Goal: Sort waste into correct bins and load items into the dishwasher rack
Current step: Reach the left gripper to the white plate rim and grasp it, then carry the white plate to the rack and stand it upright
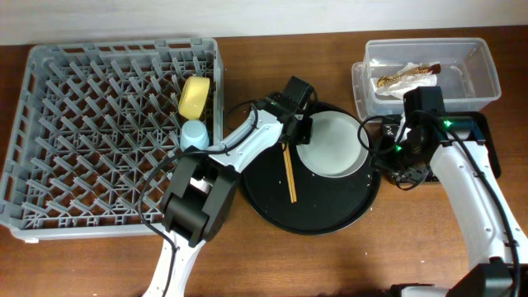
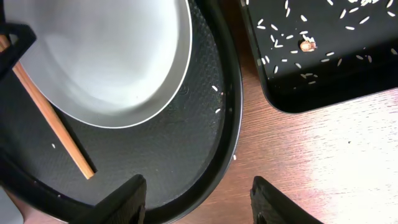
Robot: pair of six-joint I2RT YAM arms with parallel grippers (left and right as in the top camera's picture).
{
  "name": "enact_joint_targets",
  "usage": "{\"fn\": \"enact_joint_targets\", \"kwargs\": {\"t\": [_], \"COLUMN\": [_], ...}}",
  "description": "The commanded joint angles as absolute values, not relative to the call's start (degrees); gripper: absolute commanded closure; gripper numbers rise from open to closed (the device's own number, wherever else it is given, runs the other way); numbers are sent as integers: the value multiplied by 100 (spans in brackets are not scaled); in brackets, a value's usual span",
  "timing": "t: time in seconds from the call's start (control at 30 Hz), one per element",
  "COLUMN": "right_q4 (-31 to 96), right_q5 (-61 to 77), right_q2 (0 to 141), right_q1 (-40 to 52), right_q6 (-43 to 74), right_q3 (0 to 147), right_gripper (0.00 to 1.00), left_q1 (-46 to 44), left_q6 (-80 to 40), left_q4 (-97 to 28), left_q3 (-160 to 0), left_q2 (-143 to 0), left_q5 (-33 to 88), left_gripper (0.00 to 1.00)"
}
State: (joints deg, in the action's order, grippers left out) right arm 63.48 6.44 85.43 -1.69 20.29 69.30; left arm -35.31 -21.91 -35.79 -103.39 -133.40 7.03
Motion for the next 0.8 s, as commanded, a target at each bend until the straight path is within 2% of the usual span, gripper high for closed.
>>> {"fn": "enact_joint_targets", "kwargs": {"t": [0.0, 0.1, 0.2, 0.33, 0.37, 0.43, 0.47, 0.6, 0.77], "right_q4": [6368, 6366, 6368, 6342, 6322, 6302, 6305, 6307, 6222], "right_q5": [550, 550, 550, 552, 552, 552, 552, 548, 552], "right_q2": [8464, 8464, 8464, 8464, 8464, 8464, 8464, 8464, 8464], "right_q1": [-196, -196, -196, -196, -196, -196, -196, -196, -196], "right_q6": [1975, 1975, 1975, 1975, 1975, 1975, 1975, 1973, 1975], "right_q3": [7019, 7019, 7019, 7019, 7019, 7019, 7019, 7019, 7019], "right_gripper": [44, 44, 44, 44, 44, 44, 44, 44, 44], "left_q1": [-3570, -3529, -3444, -3317, -3258, -3092, -2919, -2366, -2112], "left_q6": [-2067, -1601, -1275, -1186, -1184, -1184, -1184, -1184, -1186], "left_q4": [-3636, -4141, -5009, -5207, -5111, -4956, -4886, -4803, -4794], "left_q3": [-10438, -10956, -11751, -12154, -12154, -12149, -12149, -12149, -12149], "left_q2": [-13458, -13122, -12503, -11655, -11568, -11625, -11705, -12018, -12237], "left_q5": [615, 410, -836, -4338, -5596, -7096, -7461, -7649, -8215], "left_gripper": [100, 100, 100, 100, 100, 100, 100, 100, 100]}}
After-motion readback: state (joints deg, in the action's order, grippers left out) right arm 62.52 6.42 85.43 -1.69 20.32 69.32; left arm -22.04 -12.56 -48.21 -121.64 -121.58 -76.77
